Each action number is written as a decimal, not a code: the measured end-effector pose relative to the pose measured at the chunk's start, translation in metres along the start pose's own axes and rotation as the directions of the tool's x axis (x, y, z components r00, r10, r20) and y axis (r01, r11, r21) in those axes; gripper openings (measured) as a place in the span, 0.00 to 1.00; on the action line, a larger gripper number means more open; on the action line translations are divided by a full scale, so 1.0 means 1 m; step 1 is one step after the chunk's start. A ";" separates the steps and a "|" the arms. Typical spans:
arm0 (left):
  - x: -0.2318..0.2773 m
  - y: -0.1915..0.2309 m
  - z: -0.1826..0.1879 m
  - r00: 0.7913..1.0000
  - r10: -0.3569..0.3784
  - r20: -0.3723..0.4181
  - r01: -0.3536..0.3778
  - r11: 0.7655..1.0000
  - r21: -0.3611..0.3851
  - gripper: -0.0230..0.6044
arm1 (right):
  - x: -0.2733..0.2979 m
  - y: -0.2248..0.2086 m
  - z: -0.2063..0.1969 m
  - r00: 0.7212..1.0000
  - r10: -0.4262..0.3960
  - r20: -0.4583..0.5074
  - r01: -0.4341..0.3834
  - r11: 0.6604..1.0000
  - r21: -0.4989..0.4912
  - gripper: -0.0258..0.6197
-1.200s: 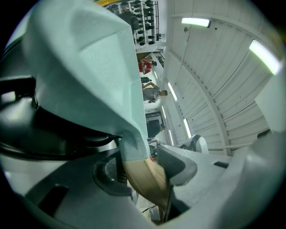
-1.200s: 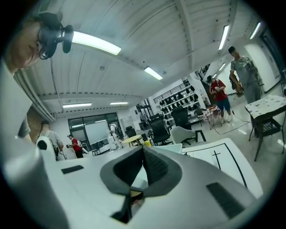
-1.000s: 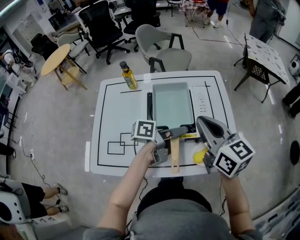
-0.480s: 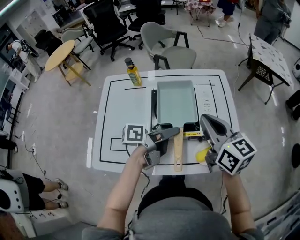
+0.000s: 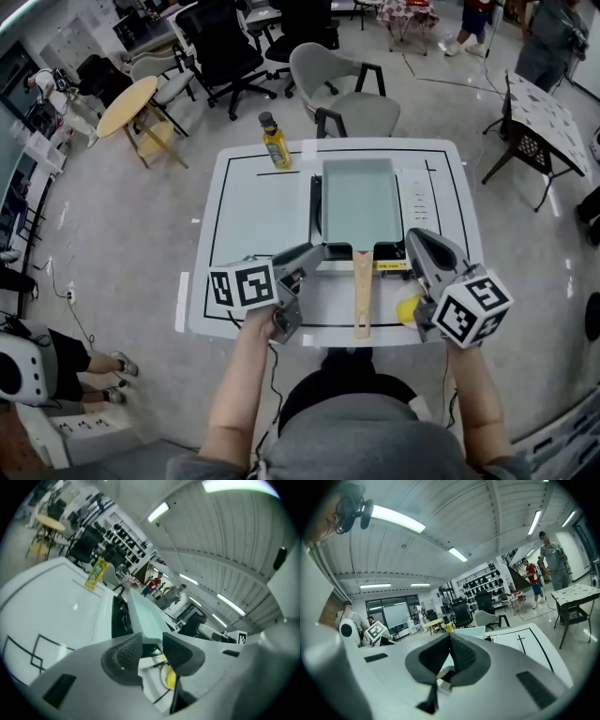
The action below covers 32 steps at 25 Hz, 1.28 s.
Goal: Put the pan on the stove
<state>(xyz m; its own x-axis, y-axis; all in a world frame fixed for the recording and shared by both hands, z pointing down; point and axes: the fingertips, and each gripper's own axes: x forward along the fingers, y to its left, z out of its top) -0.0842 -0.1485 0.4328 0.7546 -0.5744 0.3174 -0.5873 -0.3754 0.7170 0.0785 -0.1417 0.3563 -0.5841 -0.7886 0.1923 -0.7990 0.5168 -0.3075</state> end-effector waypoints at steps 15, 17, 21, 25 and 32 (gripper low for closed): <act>-0.001 -0.018 0.044 0.923 0.251 0.291 -0.361 0.826 0.433 0.05 | -0.004 -0.001 -0.010 1.000 -0.028 0.006 0.028 0.999 -0.029 0.04; -0.001 -0.021 0.045 0.920 0.248 0.303 -0.365 0.821 0.439 0.05 | -0.005 -0.002 -0.011 0.999 -0.035 0.004 0.035 0.999 -0.041 0.04; -0.002 -0.025 0.046 0.917 0.242 0.316 -0.368 0.819 0.441 0.05 | -0.007 -0.004 -0.010 0.999 -0.051 0.006 0.051 0.997 -0.062 0.04; -0.002 -0.026 0.046 0.917 0.240 0.319 -0.366 0.823 0.435 0.05 | -0.009 -0.007 -0.011 0.998 -0.059 0.007 0.060 0.996 -0.063 0.04; -0.003 -0.029 0.046 0.914 0.241 0.326 -0.370 0.824 0.430 0.05 | -0.012 -0.008 -0.012 0.998 -0.068 0.008 0.069 0.995 -0.066 0.04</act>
<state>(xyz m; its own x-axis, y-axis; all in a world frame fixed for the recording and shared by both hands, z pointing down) -0.0835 -0.1696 0.3823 0.4534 -0.8524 0.2607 -0.8886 -0.4094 0.2068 0.0902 -0.1327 0.3680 -0.5269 -0.8247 0.2055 -0.8450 0.4823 -0.2311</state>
